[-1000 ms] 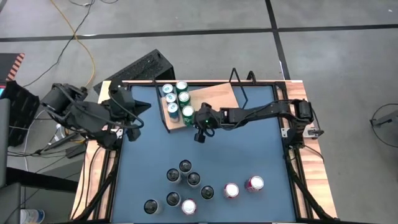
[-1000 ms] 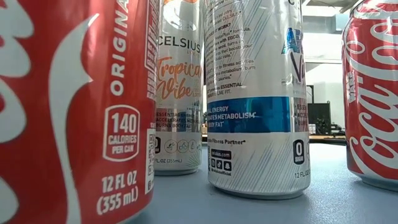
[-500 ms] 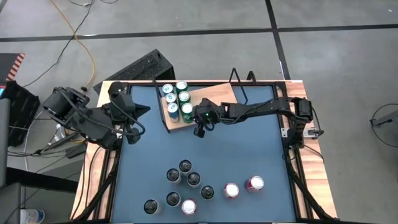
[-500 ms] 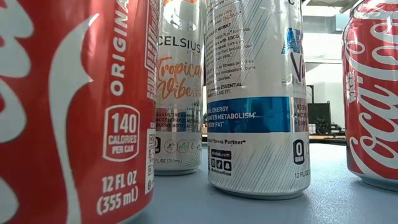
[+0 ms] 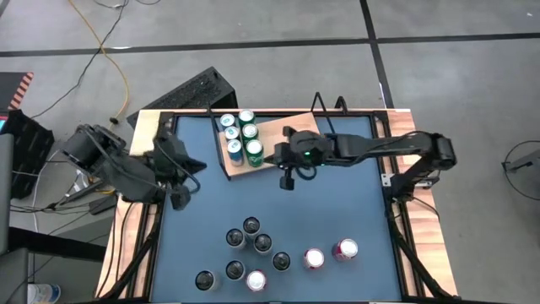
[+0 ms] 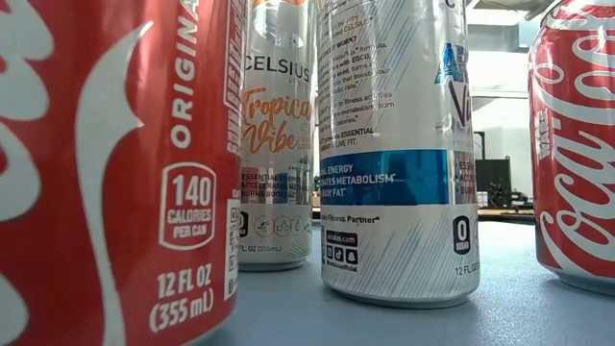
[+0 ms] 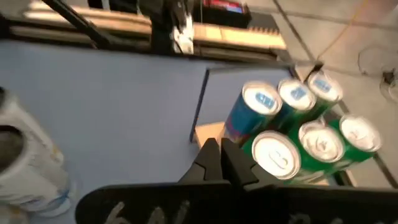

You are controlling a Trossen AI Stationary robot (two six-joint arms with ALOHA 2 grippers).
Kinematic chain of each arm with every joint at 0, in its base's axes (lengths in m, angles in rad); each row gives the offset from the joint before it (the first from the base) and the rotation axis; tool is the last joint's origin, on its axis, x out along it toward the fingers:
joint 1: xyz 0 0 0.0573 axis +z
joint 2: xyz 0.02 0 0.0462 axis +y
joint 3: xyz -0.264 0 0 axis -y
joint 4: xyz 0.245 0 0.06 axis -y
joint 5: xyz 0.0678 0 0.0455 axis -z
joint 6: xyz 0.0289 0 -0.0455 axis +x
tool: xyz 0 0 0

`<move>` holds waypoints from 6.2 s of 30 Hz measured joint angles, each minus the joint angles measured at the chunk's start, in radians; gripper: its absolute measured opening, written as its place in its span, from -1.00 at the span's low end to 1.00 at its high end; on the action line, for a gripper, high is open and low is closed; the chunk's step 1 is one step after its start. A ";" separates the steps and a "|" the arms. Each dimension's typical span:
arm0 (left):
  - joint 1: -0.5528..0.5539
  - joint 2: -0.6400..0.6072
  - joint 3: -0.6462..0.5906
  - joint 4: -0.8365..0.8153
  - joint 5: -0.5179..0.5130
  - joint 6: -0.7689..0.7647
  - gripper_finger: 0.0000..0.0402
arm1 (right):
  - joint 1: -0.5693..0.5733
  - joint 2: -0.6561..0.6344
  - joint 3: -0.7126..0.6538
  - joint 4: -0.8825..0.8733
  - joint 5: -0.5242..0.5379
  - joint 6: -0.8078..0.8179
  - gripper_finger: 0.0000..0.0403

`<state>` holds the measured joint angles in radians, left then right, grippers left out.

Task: Place canned beverage on shelf
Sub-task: Put the top right red soda can on the shelf

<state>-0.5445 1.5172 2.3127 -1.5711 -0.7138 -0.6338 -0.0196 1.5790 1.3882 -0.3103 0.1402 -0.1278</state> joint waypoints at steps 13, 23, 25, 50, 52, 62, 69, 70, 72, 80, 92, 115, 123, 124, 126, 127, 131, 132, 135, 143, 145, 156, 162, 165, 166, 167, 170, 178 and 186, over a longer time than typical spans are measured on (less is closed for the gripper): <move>-0.168 0.007 -0.437 0.142 0.134 -0.301 -1.00 | 0.124 -0.309 0.009 -0.146 0.021 0.062 -1.00; -0.146 0.009 -0.760 0.424 0.342 -0.406 -1.00 | 0.157 -0.346 0.008 -0.487 0.019 0.221 -1.00; -0.138 0.009 -0.793 0.459 0.359 -0.448 -1.00 | 0.179 -0.334 0.008 -0.593 0.015 0.267 -1.00; -0.123 -0.041 -0.828 0.366 0.213 -0.447 -1.00 | 0.579 -0.096 0.008 -0.911 -0.108 0.632 0.37; -0.124 -0.041 -0.828 0.347 0.203 -0.446 -1.00 | 0.597 -0.081 0.008 -0.912 -0.145 0.662 0.37; -0.126 -0.053 -0.828 0.277 0.154 -0.433 -1.00 | 0.687 -0.053 0.007 -0.835 -0.211 0.917 0.37; -0.122 -0.053 -0.828 0.271 0.132 -0.418 -1.00 | 0.701 -0.052 -0.012 -0.871 -0.159 1.023 0.39; -0.122 -0.053 -0.828 0.271 0.131 -0.419 -1.00 | 0.701 -0.052 -0.017 -0.868 -0.159 1.027 0.41; -0.122 -0.053 -0.828 0.268 0.131 -0.429 -1.00 | 0.701 -0.053 -0.031 -0.867 -0.158 1.038 0.48; -0.122 -0.053 -0.828 0.266 0.123 -0.447 -1.00 | 0.701 -0.052 -0.072 -0.853 -0.164 1.075 0.83; -0.122 -0.053 -0.828 0.267 0.111 -0.455 -1.00 | 0.709 -0.053 -0.186 -0.747 -0.196 1.145 0.88; -0.121 -0.053 -0.828 0.231 0.096 -0.443 -1.00 | 0.682 -0.054 -0.283 -0.702 -0.137 1.147 0.34; -0.137 -0.067 -0.827 0.169 0.050 -0.477 -1.00 | 0.557 -0.082 -0.225 -0.775 -0.136 0.985 0.34; -0.140 -0.068 -0.826 0.156 0.041 -0.484 -1.00 | 0.525 -0.083 -0.203 -0.805 -0.135 0.942 0.34; -0.152 -0.070 -0.826 0.130 0.016 -0.507 -1.00 | 0.454 -0.083 -0.163 -0.862 -0.135 0.841 0.34; -0.156 -0.072 -0.826 0.116 -0.003 -0.520 -1.00 | 0.415 -0.083 -0.145 -0.876 -0.135 0.789 0.34; -0.181 -0.085 -0.827 0.063 -0.057 -0.596 -1.00 | 0.249 -0.083 -0.077 -0.876 -0.099 0.597 0.34; -0.185 -0.094 -0.827 0.050 -0.069 -0.612 -1.00 | 0.209 -0.083 -0.060 -0.876 -0.095 0.555 0.34; -0.202 -0.116 -0.827 0.007 -0.097 -0.655 -1.00 | 0.093 -0.081 -0.006 -0.879 -0.068 0.436 0.34; -0.233 -0.179 -0.858 0.003 -0.120 -0.651 -1.00 | -0.125 0.064 0.216 -0.903 -0.053 0.147 0.34; -0.245 -0.214 -0.898 -0.003 -0.120 -0.676 -1.00 | -0.149 0.133 0.304 -0.930 -0.057 0.082 0.34; -0.280 -0.316 -1.025 0.018 -0.137 -0.799 -1.00 | -0.227 0.514 0.869 -1.099 -0.060 -0.237 0.34; -0.212 -0.313 -1.040 0.017 -0.196 -0.936 -1.00 | -0.303 0.604 0.943 -1.127 -0.059 -0.449 0.34; -0.164 -0.313 -1.040 0.018 -0.191 -0.982 -1.00 | -0.359 0.629 0.942 -1.103 -0.062 -0.476 0.34; -0.147 -0.313 -1.040 0.021 -0.189 -0.984 -1.00 | -0.380 0.630 0.942 -1.090 -0.063 -0.483 0.34; -0.133 -0.313 -1.040 0.025 -0.189 -0.984 -1.00 | -0.398 0.632 0.941 -1.079 -0.066 -0.493 0.34; -0.085 -0.313 -1.040 0.058 -0.189 -0.952 -1.00 | -0.438 0.635 0.942 -1.043 -0.071 -0.528 0.34; 0.005 -0.313 -1.040 0.116 -0.189 -0.872 -1.00 | -0.428 0.685 0.942 -1.051 -0.099 -0.587 0.34; 0.048 -0.313 -1.040 0.131 -0.189 -0.824 -1.00 | -0.396 0.701 0.943 -1.046 -0.112 -0.597 0.34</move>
<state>-0.4966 1.2045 1.2728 -1.4402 -0.9024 -1.4575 -0.4154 2.2799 2.3309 -1.3560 0.0281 -0.7248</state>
